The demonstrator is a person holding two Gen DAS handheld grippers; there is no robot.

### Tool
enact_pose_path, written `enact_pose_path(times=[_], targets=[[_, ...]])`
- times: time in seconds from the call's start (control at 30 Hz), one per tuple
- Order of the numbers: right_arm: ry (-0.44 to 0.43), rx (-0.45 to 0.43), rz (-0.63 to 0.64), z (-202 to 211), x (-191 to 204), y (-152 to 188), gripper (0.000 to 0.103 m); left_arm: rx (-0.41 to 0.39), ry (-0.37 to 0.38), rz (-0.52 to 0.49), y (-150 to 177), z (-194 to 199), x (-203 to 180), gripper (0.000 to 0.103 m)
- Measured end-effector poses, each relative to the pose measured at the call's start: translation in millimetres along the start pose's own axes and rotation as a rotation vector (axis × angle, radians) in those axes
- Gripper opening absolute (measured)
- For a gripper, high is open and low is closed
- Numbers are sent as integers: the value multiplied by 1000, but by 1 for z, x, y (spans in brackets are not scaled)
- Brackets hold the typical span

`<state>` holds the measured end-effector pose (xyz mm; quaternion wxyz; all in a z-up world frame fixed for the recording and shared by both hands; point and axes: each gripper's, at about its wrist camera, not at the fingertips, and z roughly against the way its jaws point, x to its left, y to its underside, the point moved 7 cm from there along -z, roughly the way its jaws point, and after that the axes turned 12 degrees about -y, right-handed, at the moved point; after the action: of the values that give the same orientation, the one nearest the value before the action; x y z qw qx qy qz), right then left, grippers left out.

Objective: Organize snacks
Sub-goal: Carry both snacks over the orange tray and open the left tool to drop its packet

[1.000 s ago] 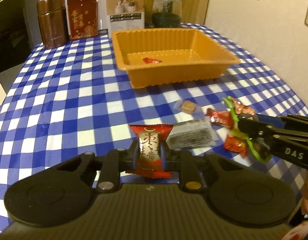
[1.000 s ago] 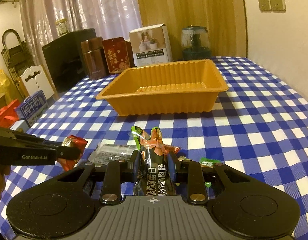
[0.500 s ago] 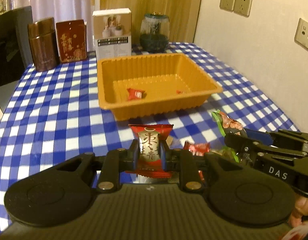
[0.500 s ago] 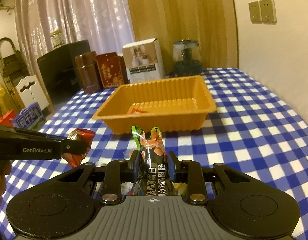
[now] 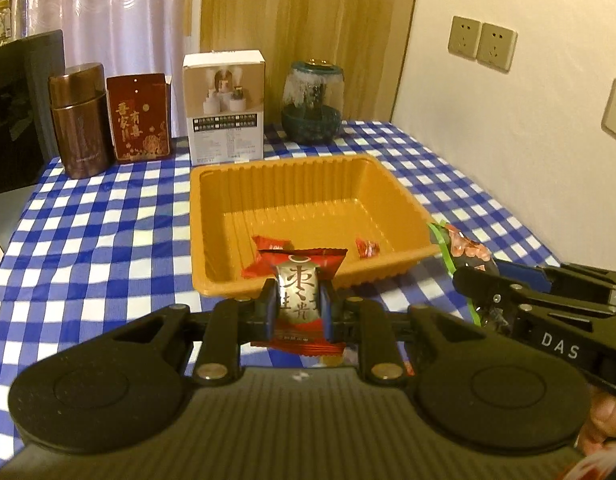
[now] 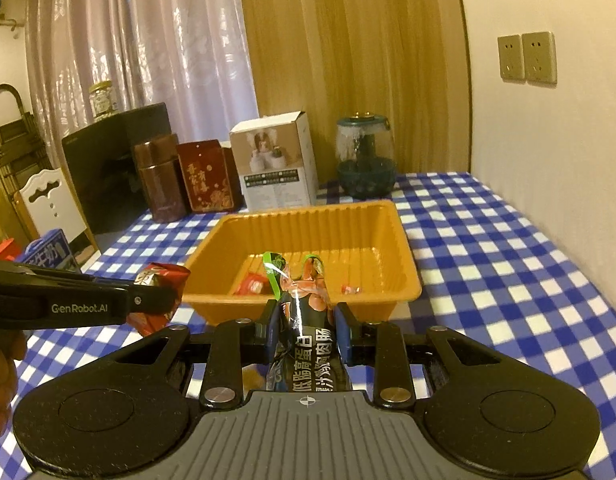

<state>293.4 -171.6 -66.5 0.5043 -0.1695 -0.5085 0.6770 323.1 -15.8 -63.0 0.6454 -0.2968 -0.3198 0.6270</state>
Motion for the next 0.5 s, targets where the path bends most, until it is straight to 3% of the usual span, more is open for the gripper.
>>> enact_pose_path(times=[0.5], targets=[[15, -27, -39, -49, -27, -45, 30, -3, -3, 39, -35, -49, 6, 20]])
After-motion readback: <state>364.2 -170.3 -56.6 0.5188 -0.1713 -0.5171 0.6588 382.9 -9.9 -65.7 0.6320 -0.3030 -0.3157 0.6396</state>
